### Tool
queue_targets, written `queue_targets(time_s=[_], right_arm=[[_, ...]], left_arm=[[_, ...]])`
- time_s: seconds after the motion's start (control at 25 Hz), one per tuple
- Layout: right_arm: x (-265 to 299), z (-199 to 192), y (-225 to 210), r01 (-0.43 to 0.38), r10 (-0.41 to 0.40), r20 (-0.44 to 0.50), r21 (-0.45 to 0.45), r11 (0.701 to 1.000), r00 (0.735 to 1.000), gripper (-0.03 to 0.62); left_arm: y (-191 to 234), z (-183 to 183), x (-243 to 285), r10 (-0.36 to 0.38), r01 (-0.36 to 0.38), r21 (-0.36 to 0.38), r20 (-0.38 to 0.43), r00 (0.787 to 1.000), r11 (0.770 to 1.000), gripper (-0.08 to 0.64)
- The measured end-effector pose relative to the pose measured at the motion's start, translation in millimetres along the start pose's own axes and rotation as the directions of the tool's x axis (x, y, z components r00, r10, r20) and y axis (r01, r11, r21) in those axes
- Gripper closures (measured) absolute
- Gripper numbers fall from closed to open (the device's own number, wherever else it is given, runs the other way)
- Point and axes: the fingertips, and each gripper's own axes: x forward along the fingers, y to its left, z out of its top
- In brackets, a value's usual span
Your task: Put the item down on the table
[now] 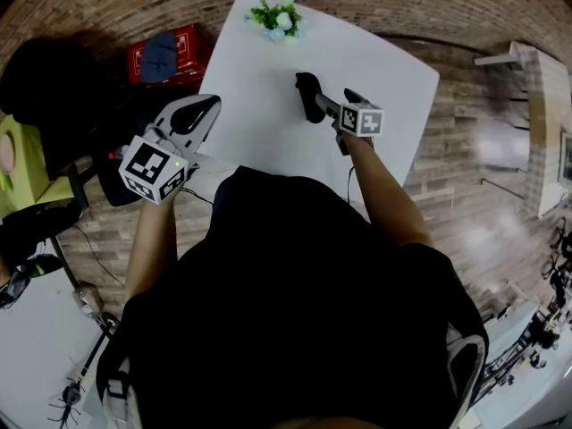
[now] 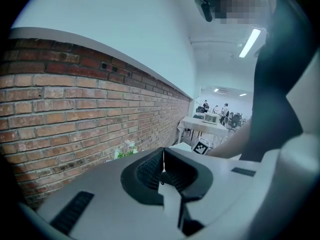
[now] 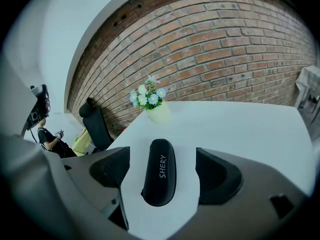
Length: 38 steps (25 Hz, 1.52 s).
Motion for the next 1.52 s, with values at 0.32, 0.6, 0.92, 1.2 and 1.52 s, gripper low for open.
queue_targets(time_s=[0.32, 0.6, 0.92, 1.2, 1.52], right_arm=[[-27, 12, -9, 0.012, -0.011, 0.045, -0.019, 1.000, 0.999, 0.201], [-46, 12, -7, 0.005, -0.003, 0.067, -0.021, 1.000, 0.998, 0.201], [-66, 14, -6, -0.003, 0.005, 0.095, -0.024, 1.000, 0.995, 0.202], [-81, 11, -2, -0.010, 0.014, 0.108, -0.039, 0.999, 0.994, 0.202], [-97, 1, -3, -0.005, 0.011, 0.107, -0.051, 0.999, 0.994, 0.204]], left_arm=[[-11, 11, 5, -0.007, 0.007, 0.017, 0.015, 1.000, 1.000, 0.549], [-24, 16, 4, -0.014, 0.013, 0.039, 0.022, 1.000, 0.999, 0.549], [-35, 19, 3, -0.015, 0.014, 0.055, 0.022, 1.000, 0.998, 0.549], [-46, 21, 5, -0.022, 0.020, 0.065, 0.029, 0.999, 0.998, 0.549], [-59, 20, 5, -0.029, 0.027, 0.071, 0.031, 0.999, 0.997, 0.549]])
